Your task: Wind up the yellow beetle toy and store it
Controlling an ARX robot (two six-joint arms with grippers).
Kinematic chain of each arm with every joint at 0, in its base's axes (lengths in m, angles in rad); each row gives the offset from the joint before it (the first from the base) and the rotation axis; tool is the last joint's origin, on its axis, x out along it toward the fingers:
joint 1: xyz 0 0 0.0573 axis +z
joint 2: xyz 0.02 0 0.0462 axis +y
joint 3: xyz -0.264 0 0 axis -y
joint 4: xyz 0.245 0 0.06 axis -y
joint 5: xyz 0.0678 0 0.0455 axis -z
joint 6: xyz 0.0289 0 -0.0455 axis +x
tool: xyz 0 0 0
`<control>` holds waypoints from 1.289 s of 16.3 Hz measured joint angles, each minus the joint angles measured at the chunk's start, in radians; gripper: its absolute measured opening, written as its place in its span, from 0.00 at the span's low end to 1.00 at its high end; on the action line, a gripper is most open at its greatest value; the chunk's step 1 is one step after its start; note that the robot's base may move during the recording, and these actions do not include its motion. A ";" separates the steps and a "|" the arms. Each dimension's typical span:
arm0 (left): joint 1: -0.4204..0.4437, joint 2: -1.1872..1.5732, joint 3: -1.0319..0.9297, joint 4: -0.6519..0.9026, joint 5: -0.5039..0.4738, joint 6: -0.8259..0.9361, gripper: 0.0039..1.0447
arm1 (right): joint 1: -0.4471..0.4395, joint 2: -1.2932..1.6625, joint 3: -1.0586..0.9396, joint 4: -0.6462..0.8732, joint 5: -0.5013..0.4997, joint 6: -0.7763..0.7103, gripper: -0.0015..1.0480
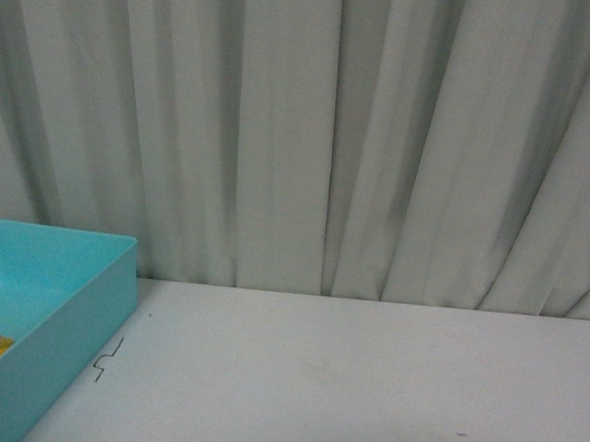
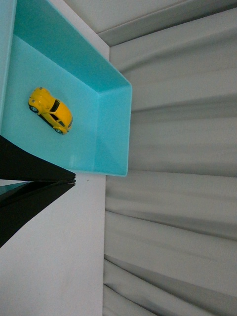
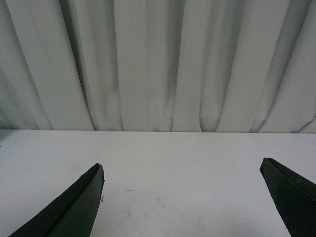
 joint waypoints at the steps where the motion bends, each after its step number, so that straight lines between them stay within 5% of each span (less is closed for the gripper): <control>1: 0.000 -0.014 0.000 -0.018 0.000 0.000 0.01 | 0.000 0.000 0.000 0.000 0.000 0.000 0.94; 3: 0.000 -0.134 0.001 -0.190 0.003 0.000 0.01 | 0.000 0.000 0.000 0.000 0.000 0.000 0.94; 9: -0.001 -0.188 0.001 -0.199 0.000 0.000 0.01 | 0.000 0.000 0.000 0.000 0.000 0.000 0.94; 15: -0.001 -0.188 0.001 -0.199 0.000 0.000 0.60 | 0.000 0.000 0.000 0.000 0.000 0.000 0.94; 21: -0.001 -0.188 0.001 -0.200 0.000 -0.001 0.79 | 0.000 0.000 0.000 0.000 0.000 0.000 0.94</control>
